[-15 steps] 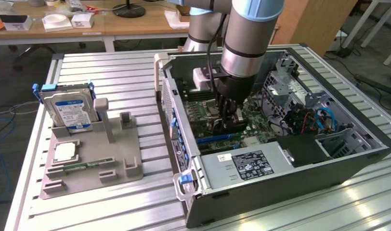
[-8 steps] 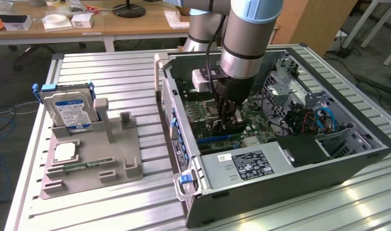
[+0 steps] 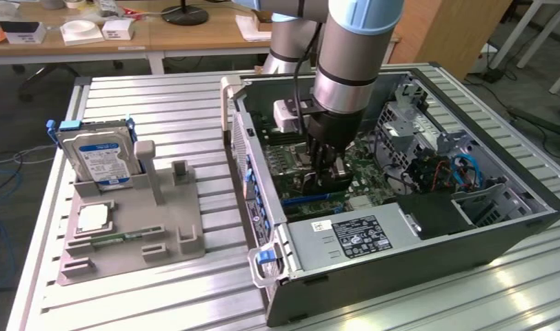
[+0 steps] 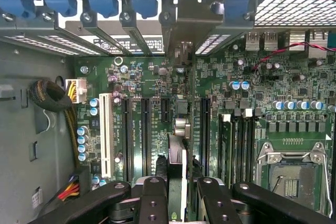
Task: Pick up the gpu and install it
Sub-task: 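Insert the gpu into the slot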
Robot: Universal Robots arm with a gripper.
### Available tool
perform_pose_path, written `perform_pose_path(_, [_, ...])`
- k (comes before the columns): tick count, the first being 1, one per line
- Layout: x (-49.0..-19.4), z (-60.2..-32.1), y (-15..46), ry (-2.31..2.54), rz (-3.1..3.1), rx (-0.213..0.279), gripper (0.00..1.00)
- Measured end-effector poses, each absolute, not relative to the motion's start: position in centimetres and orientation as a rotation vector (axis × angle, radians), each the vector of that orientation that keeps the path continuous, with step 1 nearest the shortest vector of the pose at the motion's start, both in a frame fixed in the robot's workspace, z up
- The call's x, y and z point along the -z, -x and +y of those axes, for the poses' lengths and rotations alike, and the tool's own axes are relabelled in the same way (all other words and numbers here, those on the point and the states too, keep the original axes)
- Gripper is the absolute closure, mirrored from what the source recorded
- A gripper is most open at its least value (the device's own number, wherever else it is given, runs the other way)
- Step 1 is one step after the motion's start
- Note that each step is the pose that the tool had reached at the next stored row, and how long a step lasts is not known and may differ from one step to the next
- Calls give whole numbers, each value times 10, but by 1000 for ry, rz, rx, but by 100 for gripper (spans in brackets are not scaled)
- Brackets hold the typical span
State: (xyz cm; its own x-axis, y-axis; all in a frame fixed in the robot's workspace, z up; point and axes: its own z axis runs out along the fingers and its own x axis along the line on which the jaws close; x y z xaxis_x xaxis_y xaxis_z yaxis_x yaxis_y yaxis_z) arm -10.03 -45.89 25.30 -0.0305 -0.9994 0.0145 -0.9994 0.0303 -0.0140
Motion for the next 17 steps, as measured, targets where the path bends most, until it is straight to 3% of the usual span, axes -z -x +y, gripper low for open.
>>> perform_pose_path(17, [-251, -459, 103, -2187, -2255, -32, 73])
